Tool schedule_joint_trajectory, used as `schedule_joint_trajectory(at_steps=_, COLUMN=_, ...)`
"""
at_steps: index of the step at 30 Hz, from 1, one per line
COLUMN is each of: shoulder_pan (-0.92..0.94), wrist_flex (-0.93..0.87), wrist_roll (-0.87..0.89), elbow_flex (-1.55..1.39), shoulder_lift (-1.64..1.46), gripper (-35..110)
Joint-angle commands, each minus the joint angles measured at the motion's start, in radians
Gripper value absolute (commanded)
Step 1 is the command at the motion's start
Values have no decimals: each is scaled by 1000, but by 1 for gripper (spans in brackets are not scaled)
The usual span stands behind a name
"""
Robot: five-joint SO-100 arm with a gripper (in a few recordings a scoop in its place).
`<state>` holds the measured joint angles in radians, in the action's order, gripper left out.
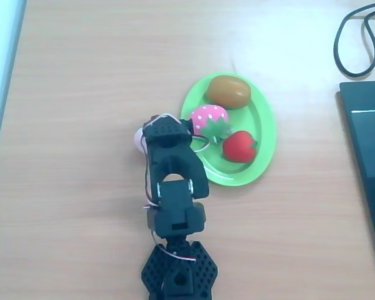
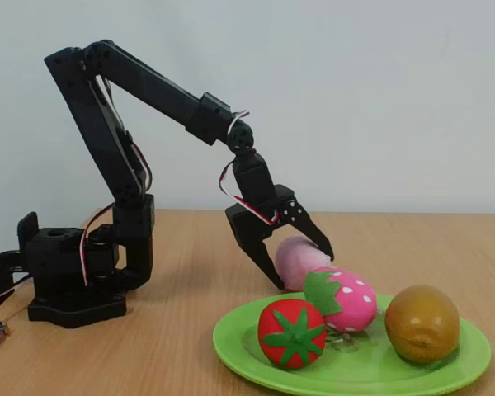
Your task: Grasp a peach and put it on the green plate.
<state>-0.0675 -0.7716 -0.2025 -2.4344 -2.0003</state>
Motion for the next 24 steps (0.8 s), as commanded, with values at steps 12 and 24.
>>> schedule_joint_trajectory(at_steps=12, shoulder_pan=-15, wrist_flex=6, wrist_roll=-11, elbow_flex=11, shoulder_lift=-38, gripper=29)
schedule_joint_trajectory(at_steps=24, shoulder_pan=-5, wrist_flex=6, wrist_roll=-11, elbow_flex=14, shoulder_lift=-196, gripper=28)
